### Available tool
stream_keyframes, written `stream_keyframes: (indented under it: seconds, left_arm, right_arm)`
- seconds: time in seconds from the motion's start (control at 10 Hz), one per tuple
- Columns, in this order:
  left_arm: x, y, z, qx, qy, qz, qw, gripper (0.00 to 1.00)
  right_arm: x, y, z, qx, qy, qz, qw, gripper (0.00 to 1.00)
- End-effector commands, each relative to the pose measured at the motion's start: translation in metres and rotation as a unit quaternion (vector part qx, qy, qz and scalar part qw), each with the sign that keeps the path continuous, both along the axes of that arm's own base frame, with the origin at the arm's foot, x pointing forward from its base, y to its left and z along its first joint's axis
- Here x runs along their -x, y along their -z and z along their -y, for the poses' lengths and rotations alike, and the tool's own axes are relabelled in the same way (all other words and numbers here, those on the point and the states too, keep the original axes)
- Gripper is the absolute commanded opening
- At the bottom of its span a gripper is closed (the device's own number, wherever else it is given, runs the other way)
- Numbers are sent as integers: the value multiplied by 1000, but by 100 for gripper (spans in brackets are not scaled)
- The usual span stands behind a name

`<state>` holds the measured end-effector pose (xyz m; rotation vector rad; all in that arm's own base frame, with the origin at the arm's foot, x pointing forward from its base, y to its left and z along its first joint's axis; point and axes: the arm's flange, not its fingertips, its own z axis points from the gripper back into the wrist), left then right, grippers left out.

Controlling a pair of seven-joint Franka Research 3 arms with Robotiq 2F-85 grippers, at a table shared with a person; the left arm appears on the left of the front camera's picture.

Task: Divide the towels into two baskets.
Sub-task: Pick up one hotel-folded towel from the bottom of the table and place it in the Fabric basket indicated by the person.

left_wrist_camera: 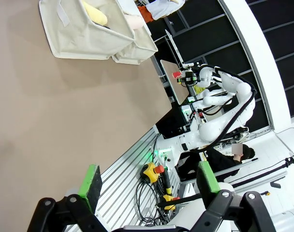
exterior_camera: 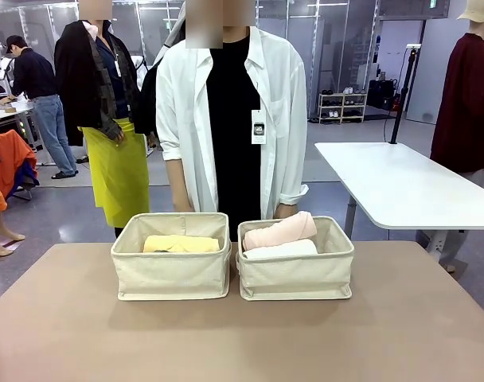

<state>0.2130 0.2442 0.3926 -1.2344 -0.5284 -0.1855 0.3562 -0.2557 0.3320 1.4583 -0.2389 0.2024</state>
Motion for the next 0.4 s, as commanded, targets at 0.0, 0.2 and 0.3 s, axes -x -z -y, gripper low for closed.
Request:
stream_keyframes:
  seconds: [0.0, 0.2, 0.3]
  left_arm:
    - [4, -3, 2, 3, -2, -1, 1000, 100]
    - [4, -3, 2, 3, -2, -1, 1000, 100]
    - [4, -3, 2, 3, -2, -1, 1000, 100]
  right_arm:
    - [6, -2, -4, 3, -6, 9, 1000, 100]
    - [6, -2, -4, 3, -6, 9, 1000, 100]
    - [6, -2, -4, 3, -6, 9, 1000, 100]
